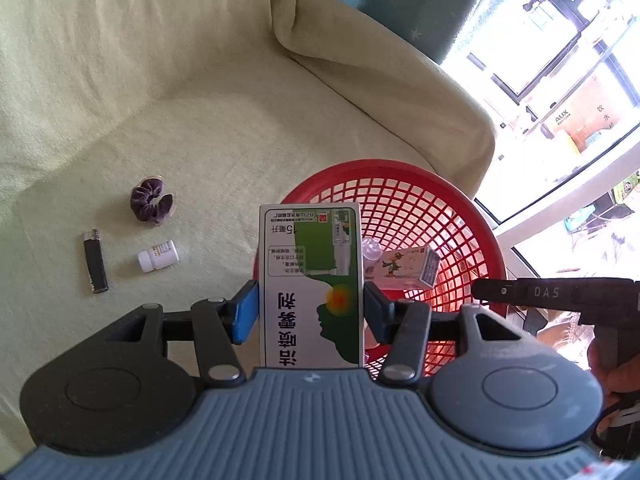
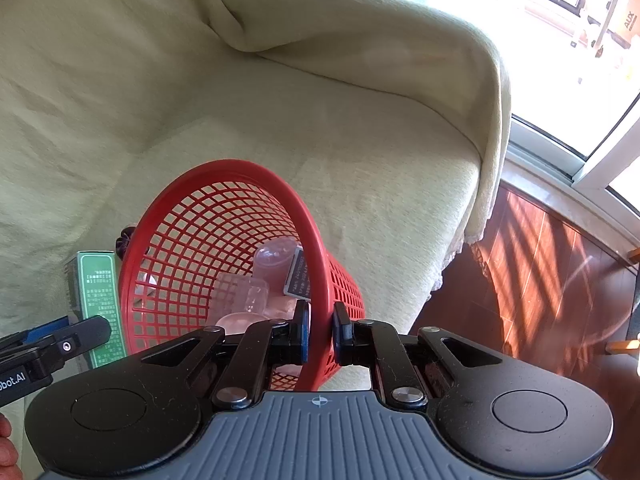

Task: Organize objects
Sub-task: 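Carry the green box into the basket and open the left gripper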

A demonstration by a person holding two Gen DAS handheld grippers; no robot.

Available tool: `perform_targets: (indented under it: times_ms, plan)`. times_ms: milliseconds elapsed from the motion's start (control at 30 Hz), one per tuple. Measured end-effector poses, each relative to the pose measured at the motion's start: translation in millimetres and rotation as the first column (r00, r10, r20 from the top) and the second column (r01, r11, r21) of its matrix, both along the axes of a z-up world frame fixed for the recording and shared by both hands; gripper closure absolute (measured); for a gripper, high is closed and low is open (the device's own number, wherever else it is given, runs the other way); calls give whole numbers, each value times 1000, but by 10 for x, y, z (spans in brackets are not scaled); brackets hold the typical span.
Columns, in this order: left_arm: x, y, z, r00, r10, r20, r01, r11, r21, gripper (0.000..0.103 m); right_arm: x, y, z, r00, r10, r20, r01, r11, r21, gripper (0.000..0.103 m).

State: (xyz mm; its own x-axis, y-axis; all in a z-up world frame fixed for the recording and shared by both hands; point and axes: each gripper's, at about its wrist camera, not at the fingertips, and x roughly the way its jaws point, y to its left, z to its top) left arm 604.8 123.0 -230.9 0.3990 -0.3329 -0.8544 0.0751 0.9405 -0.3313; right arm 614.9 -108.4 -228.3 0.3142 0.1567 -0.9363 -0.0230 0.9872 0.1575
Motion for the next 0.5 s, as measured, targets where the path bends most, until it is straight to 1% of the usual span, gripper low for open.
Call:
perform_targets:
  times_ms: [100, 200, 267, 367, 500]
  plan:
    - [25, -109, -12, 1000, -26, -14, 25, 1000, -12, 53, -2, 5, 4, 1000, -1, 0, 1, 1000, 2, 95]
    - [40, -190, -13, 999, -50, -10, 49, 998, -32, 53, 3, 9, 3, 1000, -1, 0, 1, 1000, 4, 95]
    - [44, -214, 2, 998, -63, -6, 63, 997, -52, 42, 8, 8, 2, 1000, -1, -2, 1, 1000, 7, 95]
    - [37, -231, 20, 998, -68, 7, 68, 997, -31, 42, 9, 8, -6, 1000, -4, -3, 4, 1000, 7, 95]
    - [45, -122, -15, 999, -40, -11, 40, 999, -14, 42, 22, -13, -17, 1000, -12, -6, 12, 1000, 9, 95]
